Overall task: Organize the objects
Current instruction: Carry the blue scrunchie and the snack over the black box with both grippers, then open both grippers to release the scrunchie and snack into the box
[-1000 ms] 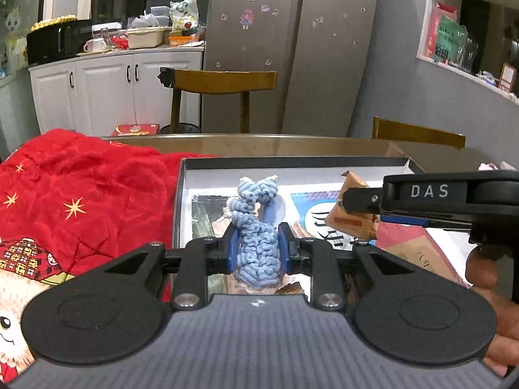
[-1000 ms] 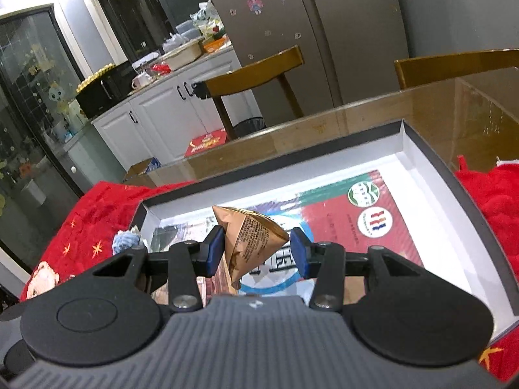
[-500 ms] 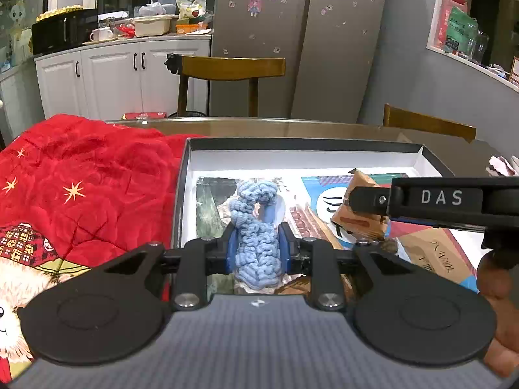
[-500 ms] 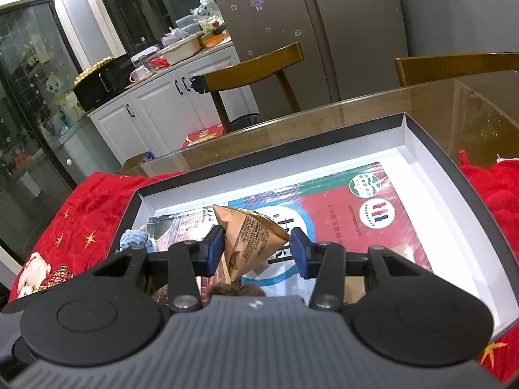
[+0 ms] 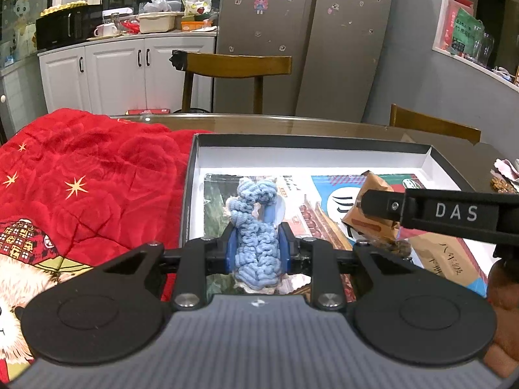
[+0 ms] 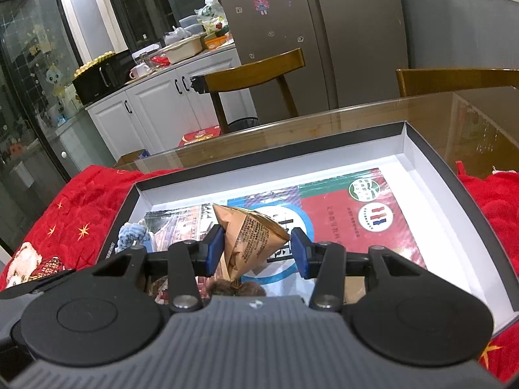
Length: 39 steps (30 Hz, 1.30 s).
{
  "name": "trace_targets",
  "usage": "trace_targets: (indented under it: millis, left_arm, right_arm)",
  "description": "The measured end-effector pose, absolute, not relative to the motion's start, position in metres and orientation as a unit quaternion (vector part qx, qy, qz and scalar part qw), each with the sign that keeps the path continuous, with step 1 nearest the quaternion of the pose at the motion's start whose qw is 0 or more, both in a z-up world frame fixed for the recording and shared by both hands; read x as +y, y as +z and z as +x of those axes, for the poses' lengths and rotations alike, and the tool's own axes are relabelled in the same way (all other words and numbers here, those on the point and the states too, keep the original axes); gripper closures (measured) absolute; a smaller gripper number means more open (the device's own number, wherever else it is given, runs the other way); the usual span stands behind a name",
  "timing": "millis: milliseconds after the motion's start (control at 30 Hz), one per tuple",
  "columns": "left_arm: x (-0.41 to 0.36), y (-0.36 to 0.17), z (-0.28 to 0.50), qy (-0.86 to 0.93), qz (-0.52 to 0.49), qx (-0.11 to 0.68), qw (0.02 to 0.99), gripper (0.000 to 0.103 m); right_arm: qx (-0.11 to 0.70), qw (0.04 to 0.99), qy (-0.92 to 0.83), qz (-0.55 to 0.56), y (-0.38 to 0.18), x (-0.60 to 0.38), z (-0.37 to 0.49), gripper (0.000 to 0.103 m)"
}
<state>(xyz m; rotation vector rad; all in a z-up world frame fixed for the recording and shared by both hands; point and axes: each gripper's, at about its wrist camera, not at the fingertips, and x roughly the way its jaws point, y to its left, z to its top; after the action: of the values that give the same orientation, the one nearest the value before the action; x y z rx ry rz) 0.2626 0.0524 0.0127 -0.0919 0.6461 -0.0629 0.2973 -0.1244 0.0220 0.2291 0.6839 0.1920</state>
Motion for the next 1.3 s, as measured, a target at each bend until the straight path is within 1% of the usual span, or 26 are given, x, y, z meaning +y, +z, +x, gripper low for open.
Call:
trace_targets:
  millis: [433, 500, 700, 967, 1267, 1300]
  left_arm:
    - [0.054, 0.0116, 0.2647, -0.032, -0.044, 0.315, 0.947, 0.073]
    - [0.0541, 0.012, 0.2651, -0.03, -0.044, 0.313, 0.948, 0.065]
    - [0.0525, 0.0121, 0.2647, -0.032, -0.04, 0.311, 0.949, 0.059]
    - [0.0538, 0.0122, 0.2643, -0.039, -0.045, 0.312, 0.948, 0.055]
    - [0.0567, 0.0142, 0.2655, -0.045, -0.055, 0.316, 0.946, 0.054]
    - [0.0573, 0.0146, 0.2657, -0.046, -0.057, 0.316, 0.946, 0.052]
  right_arm:
    - [0.343, 0.927, 0.097, 0.113, 0.0187, -0.1235, 0.2977, 0.053]
    - [0.349, 0.924, 0.099, 0.117, 0.0162, -0.1238, 0.299, 0.053]
    - [0.351, 0.924, 0.099, 0.117, 0.0142, -0.1233, 0.2984, 0.053]
    - [0.352, 0.923, 0.1, 0.121, 0.014, -0.1248, 0.2988, 0.053]
    - [0.353, 0.921, 0.104, 0.129, 0.0163, -0.127, 0.2983, 0.05]
    - [0.353, 0.92, 0.105, 0.134, 0.0172, -0.128, 0.298, 0.048]
